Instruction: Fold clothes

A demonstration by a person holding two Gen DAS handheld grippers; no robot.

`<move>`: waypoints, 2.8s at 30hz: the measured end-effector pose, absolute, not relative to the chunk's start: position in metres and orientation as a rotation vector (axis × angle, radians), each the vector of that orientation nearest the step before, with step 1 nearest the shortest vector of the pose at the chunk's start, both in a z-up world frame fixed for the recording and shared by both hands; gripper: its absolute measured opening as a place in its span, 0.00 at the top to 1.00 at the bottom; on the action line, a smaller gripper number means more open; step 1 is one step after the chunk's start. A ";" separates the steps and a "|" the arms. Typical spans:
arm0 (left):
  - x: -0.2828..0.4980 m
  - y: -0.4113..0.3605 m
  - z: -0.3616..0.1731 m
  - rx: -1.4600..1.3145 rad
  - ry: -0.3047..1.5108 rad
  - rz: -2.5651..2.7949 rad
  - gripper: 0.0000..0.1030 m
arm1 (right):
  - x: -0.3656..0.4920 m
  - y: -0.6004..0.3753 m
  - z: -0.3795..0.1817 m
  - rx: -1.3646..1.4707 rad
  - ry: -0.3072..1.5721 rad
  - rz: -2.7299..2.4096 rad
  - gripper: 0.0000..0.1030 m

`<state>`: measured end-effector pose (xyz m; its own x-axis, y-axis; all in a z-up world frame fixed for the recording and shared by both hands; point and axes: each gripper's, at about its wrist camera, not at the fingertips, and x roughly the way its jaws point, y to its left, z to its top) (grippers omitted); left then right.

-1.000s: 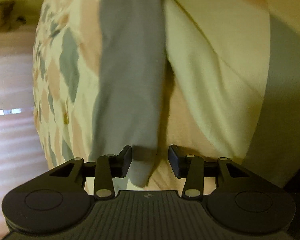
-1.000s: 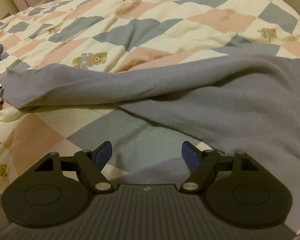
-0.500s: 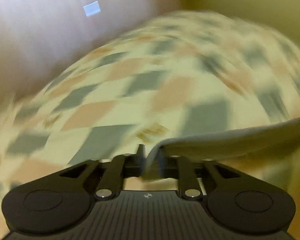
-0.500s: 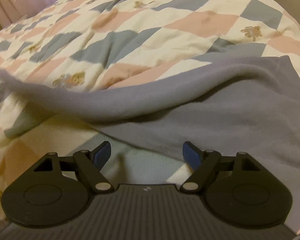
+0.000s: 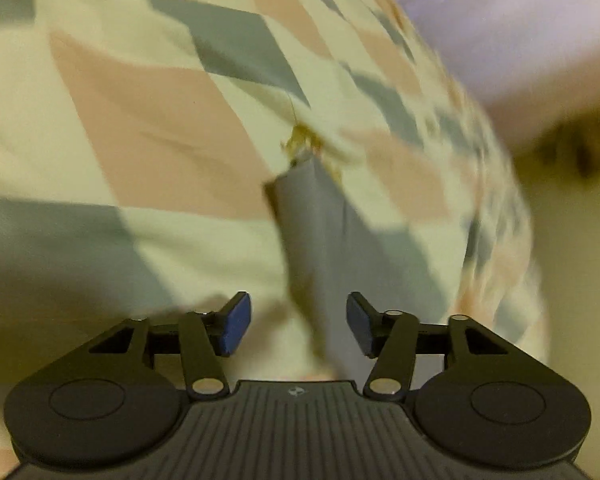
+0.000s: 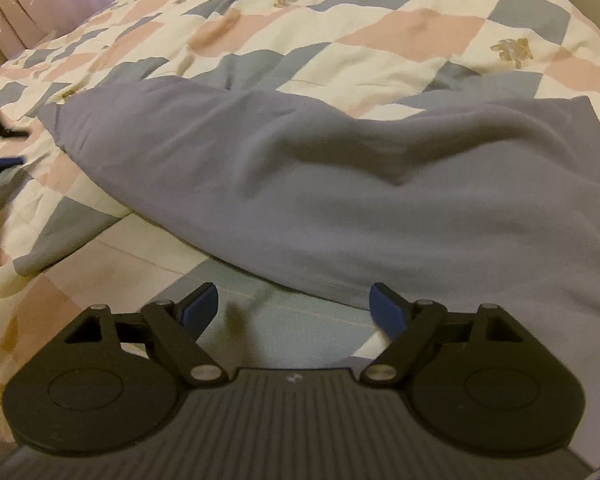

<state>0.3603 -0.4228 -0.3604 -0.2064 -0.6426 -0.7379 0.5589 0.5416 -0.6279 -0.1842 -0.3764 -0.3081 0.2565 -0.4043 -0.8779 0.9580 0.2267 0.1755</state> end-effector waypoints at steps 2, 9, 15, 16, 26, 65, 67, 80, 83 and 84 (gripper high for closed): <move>0.355 -0.438 -0.374 -0.143 1.394 -1.068 0.41 | -0.184 -0.375 -0.307 0.851 0.808 -1.088 0.20; 0.328 -0.440 -0.348 -0.059 1.206 -1.078 1.00 | -0.195 -0.371 -0.308 0.858 0.792 -1.106 0.20; 0.305 -0.338 -0.247 -0.018 0.893 -1.105 0.98 | -0.220 -0.375 -0.299 0.852 0.765 -1.131 0.20; 0.302 -0.318 -0.240 -0.001 0.876 -1.085 0.97 | -0.224 -0.376 -0.297 0.851 0.760 -1.135 0.20; 0.268 -0.197 -0.332 0.166 1.093 -0.702 0.93 | -0.306 -0.425 -0.275 0.926 0.642 -1.155 0.20; 0.177 -0.323 -0.242 0.674 0.832 -1.193 0.62 | -0.418 -0.613 -0.299 0.947 0.577 -0.963 0.37; 0.145 -0.370 -0.255 0.702 0.857 -1.411 0.59 | -0.388 -0.626 -0.302 0.932 0.634 -0.826 0.37; 0.028 -0.449 -0.325 1.129 0.747 -1.876 1.00 | -0.298 -0.634 -0.345 0.862 1.019 -0.309 0.87; 0.022 -0.422 -0.305 1.114 0.553 -1.885 1.00 | -0.307 -0.614 -0.328 0.767 0.982 -0.267 0.97; 0.022 -0.418 -0.300 1.097 0.524 -1.880 0.99 | -0.311 -0.607 -0.319 0.733 0.950 -0.271 0.97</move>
